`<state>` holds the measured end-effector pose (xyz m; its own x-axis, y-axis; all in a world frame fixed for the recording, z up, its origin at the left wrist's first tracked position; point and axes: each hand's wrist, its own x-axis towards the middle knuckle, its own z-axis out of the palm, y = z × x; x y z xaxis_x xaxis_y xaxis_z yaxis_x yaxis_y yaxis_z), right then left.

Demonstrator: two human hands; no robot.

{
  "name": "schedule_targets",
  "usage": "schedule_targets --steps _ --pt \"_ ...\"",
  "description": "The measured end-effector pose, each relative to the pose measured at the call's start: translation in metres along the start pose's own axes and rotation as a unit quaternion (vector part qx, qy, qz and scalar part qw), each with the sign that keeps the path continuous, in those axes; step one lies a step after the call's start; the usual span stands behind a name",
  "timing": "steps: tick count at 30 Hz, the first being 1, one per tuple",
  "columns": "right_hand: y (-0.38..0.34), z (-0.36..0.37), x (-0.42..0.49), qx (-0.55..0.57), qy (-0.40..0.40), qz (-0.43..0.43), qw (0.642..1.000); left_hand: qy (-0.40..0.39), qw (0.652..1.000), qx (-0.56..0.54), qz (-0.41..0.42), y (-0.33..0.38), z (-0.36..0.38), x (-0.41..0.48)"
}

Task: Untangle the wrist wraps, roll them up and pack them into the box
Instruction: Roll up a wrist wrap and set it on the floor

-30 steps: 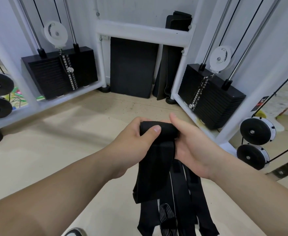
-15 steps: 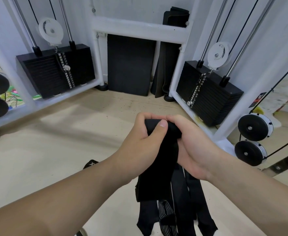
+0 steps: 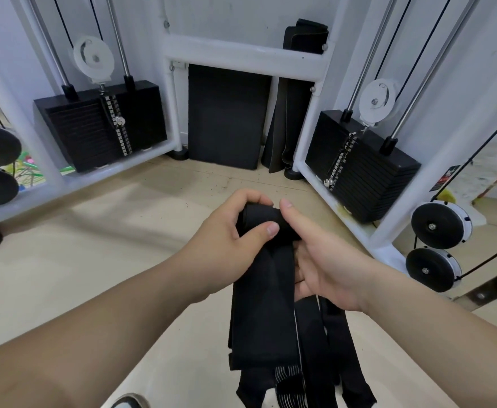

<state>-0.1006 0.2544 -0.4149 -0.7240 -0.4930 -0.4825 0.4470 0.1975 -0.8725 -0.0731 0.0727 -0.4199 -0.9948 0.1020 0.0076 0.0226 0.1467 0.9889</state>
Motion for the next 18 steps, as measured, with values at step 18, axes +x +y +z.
schedule_targets --steps 18 --pt "0.015 -0.004 0.006 -0.052 0.068 -0.134 0.987 -0.06 0.95 -0.195 -0.235 -0.006 -0.002 0.004"
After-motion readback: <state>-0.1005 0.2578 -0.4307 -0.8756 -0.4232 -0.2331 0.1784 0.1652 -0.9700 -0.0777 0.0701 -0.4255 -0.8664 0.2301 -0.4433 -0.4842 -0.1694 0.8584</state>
